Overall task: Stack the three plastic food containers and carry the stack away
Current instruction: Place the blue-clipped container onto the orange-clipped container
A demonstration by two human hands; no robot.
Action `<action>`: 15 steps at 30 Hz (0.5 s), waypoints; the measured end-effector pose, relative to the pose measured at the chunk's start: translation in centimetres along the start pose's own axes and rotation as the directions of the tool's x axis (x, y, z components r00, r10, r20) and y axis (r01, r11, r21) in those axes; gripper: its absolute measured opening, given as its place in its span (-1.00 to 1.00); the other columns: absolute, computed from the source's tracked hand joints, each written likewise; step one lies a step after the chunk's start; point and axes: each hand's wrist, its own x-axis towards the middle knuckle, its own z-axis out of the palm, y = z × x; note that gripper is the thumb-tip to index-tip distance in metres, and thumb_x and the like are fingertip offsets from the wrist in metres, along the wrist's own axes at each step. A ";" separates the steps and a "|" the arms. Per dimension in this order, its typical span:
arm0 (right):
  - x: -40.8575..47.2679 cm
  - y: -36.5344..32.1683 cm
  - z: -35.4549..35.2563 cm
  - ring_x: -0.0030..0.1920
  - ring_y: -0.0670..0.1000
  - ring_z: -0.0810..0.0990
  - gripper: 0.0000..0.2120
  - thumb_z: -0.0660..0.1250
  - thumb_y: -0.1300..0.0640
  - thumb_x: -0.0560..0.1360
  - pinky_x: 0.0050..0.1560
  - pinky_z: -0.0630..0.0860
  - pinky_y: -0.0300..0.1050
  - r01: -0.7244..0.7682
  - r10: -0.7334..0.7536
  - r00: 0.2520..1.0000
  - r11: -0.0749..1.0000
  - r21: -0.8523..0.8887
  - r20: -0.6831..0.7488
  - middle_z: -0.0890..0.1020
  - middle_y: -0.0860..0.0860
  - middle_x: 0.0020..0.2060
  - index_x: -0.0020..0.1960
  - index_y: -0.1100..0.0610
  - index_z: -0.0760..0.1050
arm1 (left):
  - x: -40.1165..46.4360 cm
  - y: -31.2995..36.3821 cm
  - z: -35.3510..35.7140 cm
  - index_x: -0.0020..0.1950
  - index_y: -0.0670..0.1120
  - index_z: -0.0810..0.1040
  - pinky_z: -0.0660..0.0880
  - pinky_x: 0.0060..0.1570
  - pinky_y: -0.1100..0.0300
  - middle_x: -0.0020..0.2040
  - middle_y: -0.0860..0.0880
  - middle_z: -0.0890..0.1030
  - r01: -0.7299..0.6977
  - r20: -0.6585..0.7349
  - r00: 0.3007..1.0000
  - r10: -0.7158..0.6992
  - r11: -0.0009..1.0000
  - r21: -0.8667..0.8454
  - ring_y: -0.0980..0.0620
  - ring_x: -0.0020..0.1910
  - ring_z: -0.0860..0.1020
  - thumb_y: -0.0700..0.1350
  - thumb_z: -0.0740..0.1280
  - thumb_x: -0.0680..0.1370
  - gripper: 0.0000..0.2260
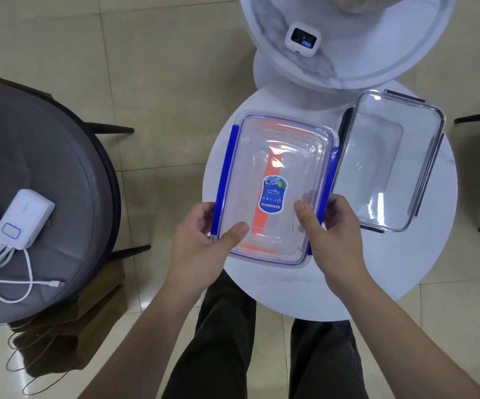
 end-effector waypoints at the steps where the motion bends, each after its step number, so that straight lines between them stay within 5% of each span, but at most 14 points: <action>1: 0.0 0.0 0.0 0.11 -0.03 0.65 -0.77 0.43 0.00 0.47 -0.03 0.67 -0.10 0.003 -0.003 1.000 1.000 -0.006 -0.002 0.65 -0.12 0.01 0.07 -0.05 0.46 | 0.0 0.0 0.0 0.20 0.05 0.49 0.67 -0.08 0.22 0.10 0.11 0.65 -0.004 -0.001 1.000 0.004 1.000 -0.003 0.08 0.09 0.67 0.14 0.47 0.28 -0.48; 8: -0.1 -0.2 0.0 0.11 -0.05 0.64 -0.66 0.41 -0.12 0.36 -0.20 0.63 -0.30 -0.001 0.001 1.000 1.000 0.026 0.016 0.65 -0.10 0.03 0.07 -0.06 0.47 | 0.3 -0.2 -0.3 0.18 0.07 0.49 0.64 -0.19 0.35 0.07 0.15 0.65 -0.015 0.019 1.000 0.015 1.000 -0.019 0.16 0.05 0.67 0.13 0.48 0.29 -0.51; 12: 0.3 0.2 -0.3 0.10 0.05 0.65 -0.73 0.44 0.03 0.48 -0.03 0.66 -0.13 0.016 -0.016 1.000 1.000 -0.005 0.009 0.67 0.00 0.06 0.14 0.05 0.51 | 0.4 -0.6 -0.4 0.21 0.04 0.51 0.65 -0.14 0.33 0.07 0.16 0.67 -0.032 0.024 0.999 0.033 0.999 -0.032 0.27 0.05 0.66 0.14 0.49 0.31 -0.49; 15: 0.4 0.5 -0.5 0.09 0.06 0.65 -0.63 0.45 -0.03 0.45 0.02 0.66 -0.06 0.019 -0.019 1.000 1.000 -0.002 0.020 0.67 0.02 0.07 0.18 0.11 0.52 | 0.3 -1.1 -0.4 0.25 0.01 0.50 0.66 -0.12 0.30 0.09 0.16 0.66 -0.039 0.013 0.999 0.039 0.999 -0.036 0.22 0.09 0.66 0.17 0.47 0.31 -0.44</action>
